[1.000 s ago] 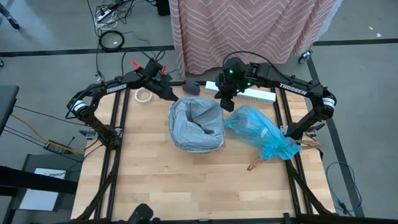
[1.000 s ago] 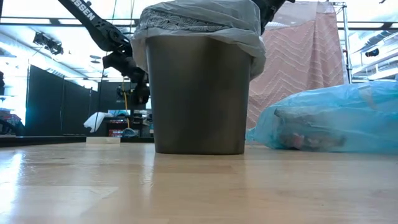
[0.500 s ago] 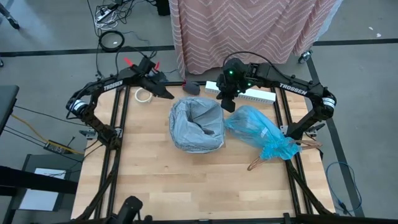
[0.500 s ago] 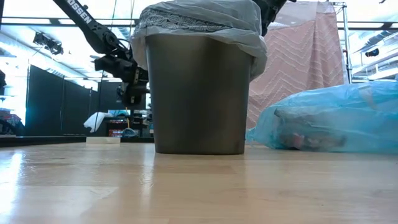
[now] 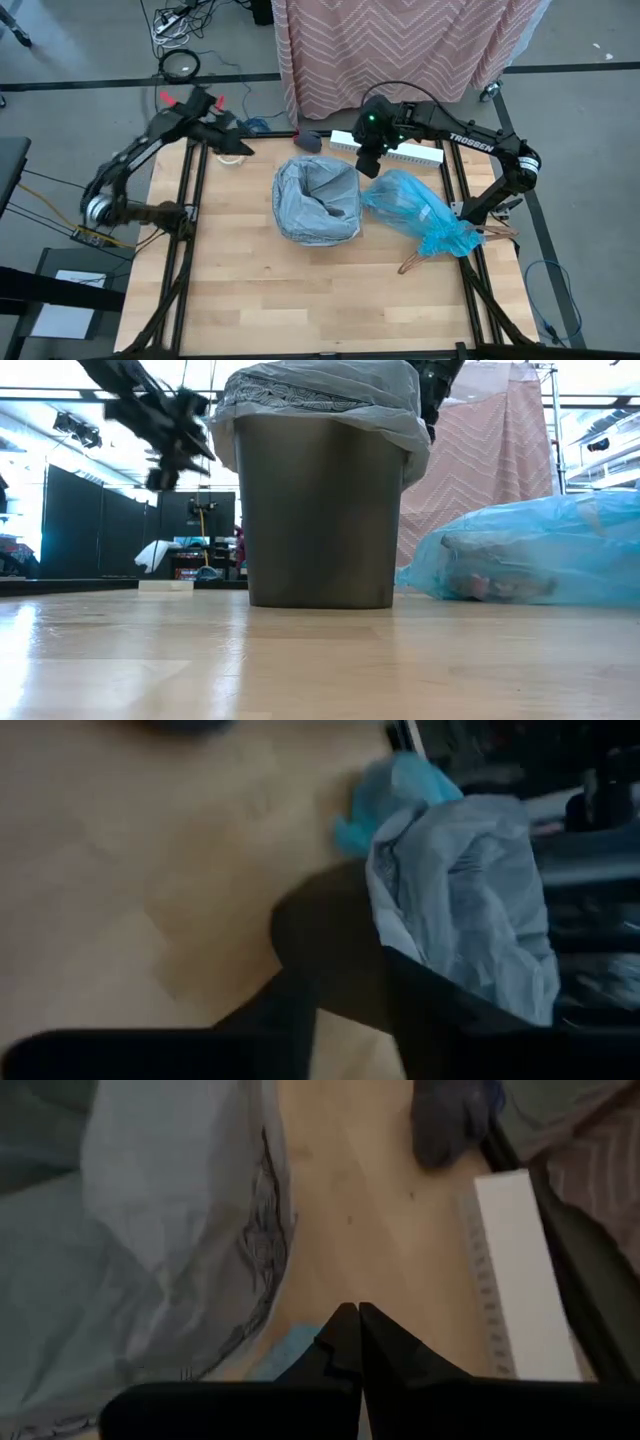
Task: Place trash/remove bag and relplace
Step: Insert the new gray trash bag into the bin
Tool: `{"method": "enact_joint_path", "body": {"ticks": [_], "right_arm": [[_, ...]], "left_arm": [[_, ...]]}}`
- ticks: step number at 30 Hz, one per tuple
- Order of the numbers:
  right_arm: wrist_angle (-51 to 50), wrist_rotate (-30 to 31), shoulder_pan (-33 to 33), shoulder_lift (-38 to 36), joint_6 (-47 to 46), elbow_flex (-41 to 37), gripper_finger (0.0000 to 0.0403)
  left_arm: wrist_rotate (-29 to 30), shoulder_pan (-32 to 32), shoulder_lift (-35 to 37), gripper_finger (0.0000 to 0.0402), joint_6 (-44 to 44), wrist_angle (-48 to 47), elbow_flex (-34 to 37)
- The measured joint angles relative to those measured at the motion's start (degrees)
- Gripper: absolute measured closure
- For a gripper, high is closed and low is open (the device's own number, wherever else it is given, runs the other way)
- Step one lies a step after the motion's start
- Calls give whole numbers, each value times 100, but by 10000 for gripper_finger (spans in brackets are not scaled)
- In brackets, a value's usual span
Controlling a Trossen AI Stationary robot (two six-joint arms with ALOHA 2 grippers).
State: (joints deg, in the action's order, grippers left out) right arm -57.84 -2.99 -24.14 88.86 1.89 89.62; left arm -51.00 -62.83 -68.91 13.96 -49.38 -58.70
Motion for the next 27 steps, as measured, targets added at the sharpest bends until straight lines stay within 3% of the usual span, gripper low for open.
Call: {"method": "enact_joint_path", "body": {"ticks": [6,11,16,23,27], "right_arm": [[-51,66,2,-386,-559,-617,403],[845,24,4,-1684,-1455,-2050,403],[1902,62,98,-2751,-2438,-3089,403],[2584,40,770,-2915,-2938,-3454,403],[2565,191,1020,-2741,-2975,-3458,403]], "left_arm": [[923,12,1746,391,1087,106,0],[1477,187,2606,397,2255,881,65],[1163,641,3049,399,3624,1708,923],[1238,1627,3438,400,5837,4287,2556],[1794,2378,3399,400,6804,5802,3174]]}}
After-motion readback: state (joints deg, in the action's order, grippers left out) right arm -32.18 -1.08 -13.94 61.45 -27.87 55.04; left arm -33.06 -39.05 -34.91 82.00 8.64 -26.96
